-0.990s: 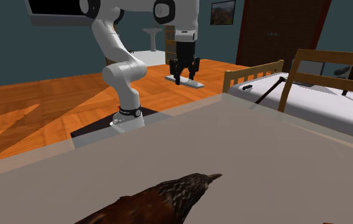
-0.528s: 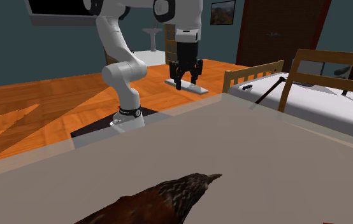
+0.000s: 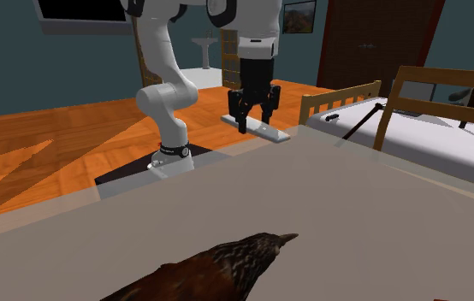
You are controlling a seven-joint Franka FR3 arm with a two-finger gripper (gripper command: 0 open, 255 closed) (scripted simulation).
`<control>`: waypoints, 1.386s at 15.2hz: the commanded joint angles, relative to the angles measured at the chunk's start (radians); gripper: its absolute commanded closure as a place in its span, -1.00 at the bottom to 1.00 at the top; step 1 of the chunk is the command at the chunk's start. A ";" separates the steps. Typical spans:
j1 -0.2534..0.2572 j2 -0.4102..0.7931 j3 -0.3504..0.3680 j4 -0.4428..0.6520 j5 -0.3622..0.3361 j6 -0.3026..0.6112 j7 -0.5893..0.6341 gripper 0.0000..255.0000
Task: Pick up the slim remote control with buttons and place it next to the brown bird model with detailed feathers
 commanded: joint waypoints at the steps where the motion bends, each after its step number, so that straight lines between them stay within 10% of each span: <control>1: -0.011 0.070 -0.021 0.068 0.003 0.003 -0.035 1.00; 8: -0.058 0.313 -0.082 0.351 0.040 -0.039 -0.156 1.00; 21: -0.060 0.350 -0.081 0.220 0.048 0.128 -0.161 1.00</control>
